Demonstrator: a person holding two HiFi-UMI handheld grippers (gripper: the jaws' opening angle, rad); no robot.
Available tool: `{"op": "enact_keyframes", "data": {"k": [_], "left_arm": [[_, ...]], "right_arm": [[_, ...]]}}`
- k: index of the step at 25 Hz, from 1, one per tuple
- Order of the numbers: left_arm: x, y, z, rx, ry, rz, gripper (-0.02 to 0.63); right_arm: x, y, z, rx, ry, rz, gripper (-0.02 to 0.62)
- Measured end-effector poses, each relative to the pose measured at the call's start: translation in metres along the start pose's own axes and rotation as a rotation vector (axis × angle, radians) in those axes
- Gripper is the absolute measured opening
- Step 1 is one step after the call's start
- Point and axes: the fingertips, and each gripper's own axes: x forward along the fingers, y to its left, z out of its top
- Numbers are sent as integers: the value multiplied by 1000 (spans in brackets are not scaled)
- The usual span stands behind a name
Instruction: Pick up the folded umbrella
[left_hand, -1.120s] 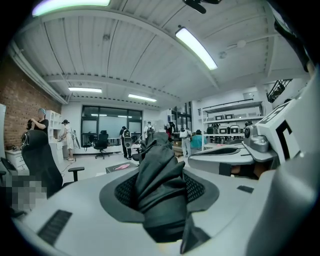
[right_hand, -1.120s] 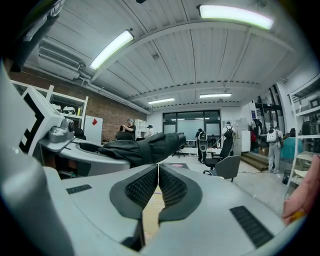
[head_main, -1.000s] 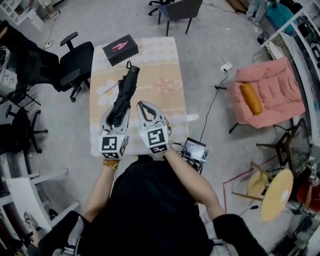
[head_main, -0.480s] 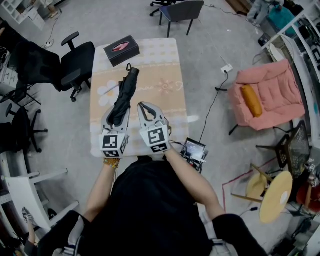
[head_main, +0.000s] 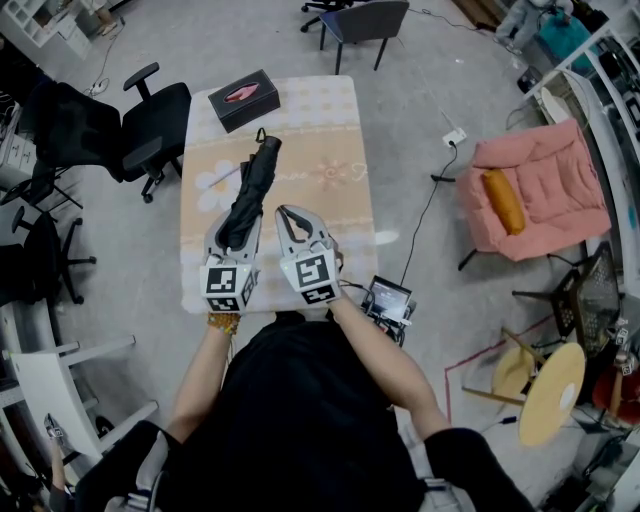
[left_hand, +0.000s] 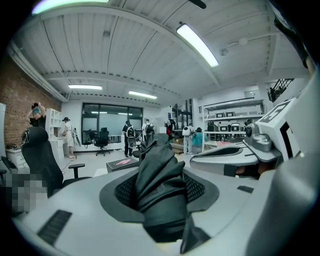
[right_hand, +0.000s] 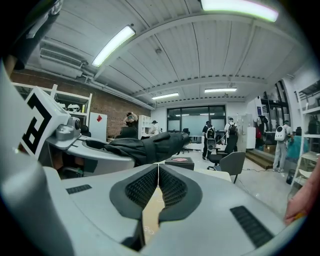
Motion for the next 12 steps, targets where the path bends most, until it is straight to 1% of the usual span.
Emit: {"op": "enact_keyframes", "data": {"k": [12], "left_arm": [[-1,-1,-1,3,7,-8,196]], "right_arm": [[1,2,-3,6,4,2,15]]}}
